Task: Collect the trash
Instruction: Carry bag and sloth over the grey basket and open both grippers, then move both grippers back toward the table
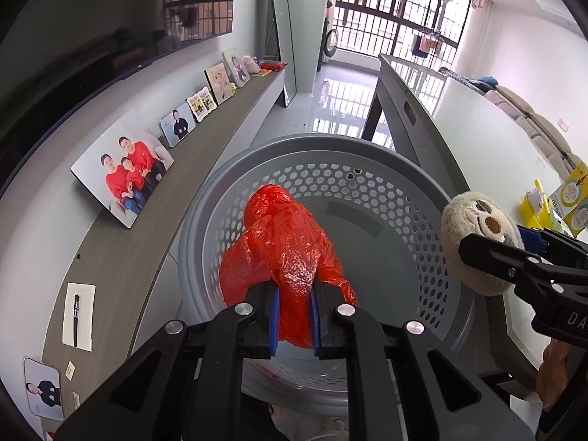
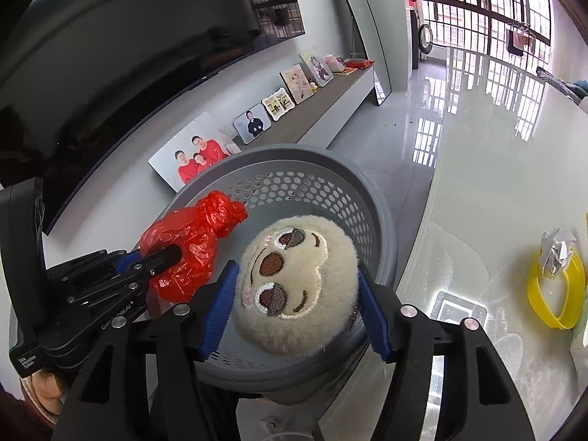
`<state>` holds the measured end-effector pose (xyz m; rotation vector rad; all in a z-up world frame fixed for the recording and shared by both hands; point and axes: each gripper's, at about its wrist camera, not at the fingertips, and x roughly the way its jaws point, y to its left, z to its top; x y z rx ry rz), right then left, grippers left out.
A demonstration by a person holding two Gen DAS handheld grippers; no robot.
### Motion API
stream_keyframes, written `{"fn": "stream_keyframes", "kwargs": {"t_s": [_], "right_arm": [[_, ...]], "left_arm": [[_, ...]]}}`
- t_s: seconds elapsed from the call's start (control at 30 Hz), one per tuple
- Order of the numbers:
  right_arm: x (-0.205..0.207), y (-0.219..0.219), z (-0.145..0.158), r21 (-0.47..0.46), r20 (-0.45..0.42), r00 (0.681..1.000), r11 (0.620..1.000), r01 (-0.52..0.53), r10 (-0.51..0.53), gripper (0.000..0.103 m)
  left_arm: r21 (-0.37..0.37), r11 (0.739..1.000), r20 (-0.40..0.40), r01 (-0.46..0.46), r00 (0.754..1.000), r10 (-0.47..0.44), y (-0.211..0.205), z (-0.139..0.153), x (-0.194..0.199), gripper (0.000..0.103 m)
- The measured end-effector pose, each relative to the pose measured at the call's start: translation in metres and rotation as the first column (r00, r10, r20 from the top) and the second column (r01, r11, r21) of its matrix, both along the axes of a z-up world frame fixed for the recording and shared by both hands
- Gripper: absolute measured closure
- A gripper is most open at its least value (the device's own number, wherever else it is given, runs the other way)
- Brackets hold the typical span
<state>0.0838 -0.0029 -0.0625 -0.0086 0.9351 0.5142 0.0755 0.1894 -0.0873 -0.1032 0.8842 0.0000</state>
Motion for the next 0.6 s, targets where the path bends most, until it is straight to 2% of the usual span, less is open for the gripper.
{"fn": "stream_keyframes", "kwargs": {"t_s": [0.07,0.17,0.23,0.27,0.6], "right_arm": [[0.001,-0.001,0.001,0.01,0.003,1.0,1.0,0.008,-0.008,0.036],[0.0,-0.005,0.003,0.019,0.008,1.0,1.0,0.014,-0.014,0.035],[0.0,-0.006,0.004,0.015,0.014,1.0,1.0,0.017,-0.017,0.035],[-0.001,-0.007,0.004,0.016,0.014,1.0,1.0,0.018,-0.018,0.035],[-0.008,-0.013,0.006,0.036,0.008,1.0,0.999,0.024,-0.024,0.035]], "left_arm": [[0.002,1.0,0.0,-0.001,1.0,0.001,0.0,0.0,-0.001,0.084],[0.005,1.0,0.0,-0.007,1.0,0.007,-0.001,0.001,-0.002,0.07],[0.006,1.0,0.009,-0.015,1.0,0.014,0.0,0.003,-0.004,0.048],[0.007,1.0,0.019,-0.019,1.0,0.019,0.001,0.005,-0.005,0.045],[0.011,0.999,0.012,-0.037,0.999,0.037,0.002,0.005,-0.009,0.039]]}}
